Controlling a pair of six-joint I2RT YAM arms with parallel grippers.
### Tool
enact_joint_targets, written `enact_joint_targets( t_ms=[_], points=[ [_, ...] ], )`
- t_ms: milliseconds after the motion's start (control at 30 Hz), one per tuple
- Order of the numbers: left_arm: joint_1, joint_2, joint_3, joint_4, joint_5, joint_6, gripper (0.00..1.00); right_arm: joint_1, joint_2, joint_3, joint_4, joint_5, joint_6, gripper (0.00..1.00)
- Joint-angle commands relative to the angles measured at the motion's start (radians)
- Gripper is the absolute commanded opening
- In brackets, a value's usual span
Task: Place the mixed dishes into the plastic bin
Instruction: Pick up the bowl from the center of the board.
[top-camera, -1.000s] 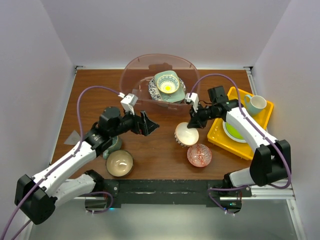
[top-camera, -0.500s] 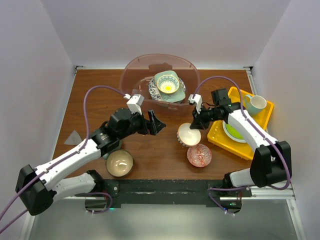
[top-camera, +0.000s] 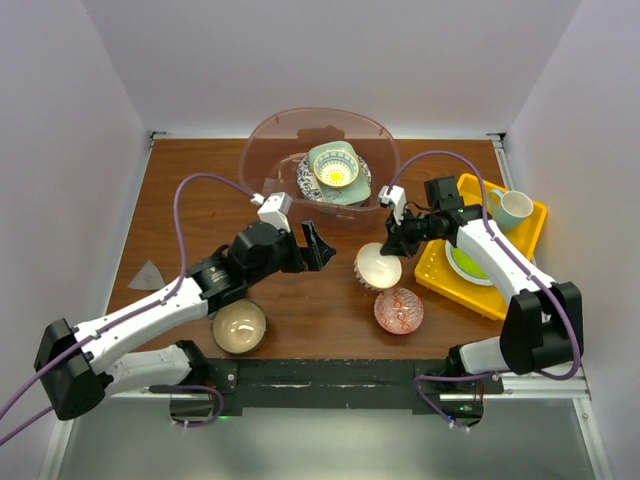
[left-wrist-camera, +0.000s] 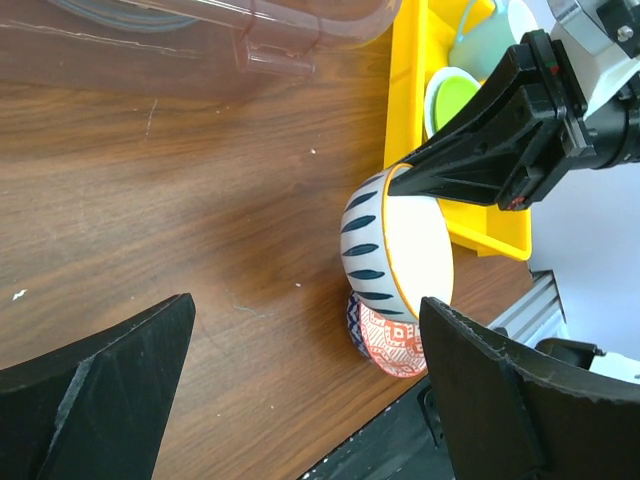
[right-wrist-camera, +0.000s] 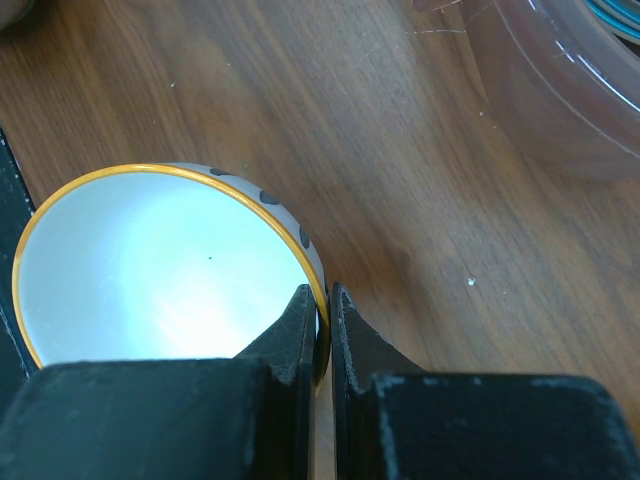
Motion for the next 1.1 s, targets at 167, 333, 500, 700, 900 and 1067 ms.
enact_joint_targets(
  t_ms=[167, 333, 500, 700, 900, 1067],
  points=[
    [-0.061, 0.061, 0.09, -0.013, -0.12, -0.068, 1.0, -0.002, -0.03, 0.004, 0.04, -0.026, 0.029, 0.0],
    [-0.1, 0.101, 0.125, -0.042, -0.173, -0.092, 1.0, -0.004, -0.03, 0.001, 0.046, -0.016, 0.033, 0.0],
    [-0.141, 0.139, 0.151, -0.062, -0.22, -0.111, 1.0, -0.004, -0.033, 0.001, 0.046, -0.012, 0.035, 0.0],
    [-0.175, 0.183, 0.191, -0.106, -0.263, -0.125, 1.0, -0.002, -0.034, -0.001, 0.048, -0.009, 0.033, 0.0],
    [-0.196, 0.209, 0.217, -0.143, -0.314, -0.133, 1.0, -0.004, -0.036, -0.002, 0.048, -0.009, 0.035, 0.0],
    [-0.21, 0.225, 0.228, -0.152, -0.326, -0.141, 1.0, -0.004, -0.034, -0.002, 0.048, -0.009, 0.035, 0.0]
  ],
)
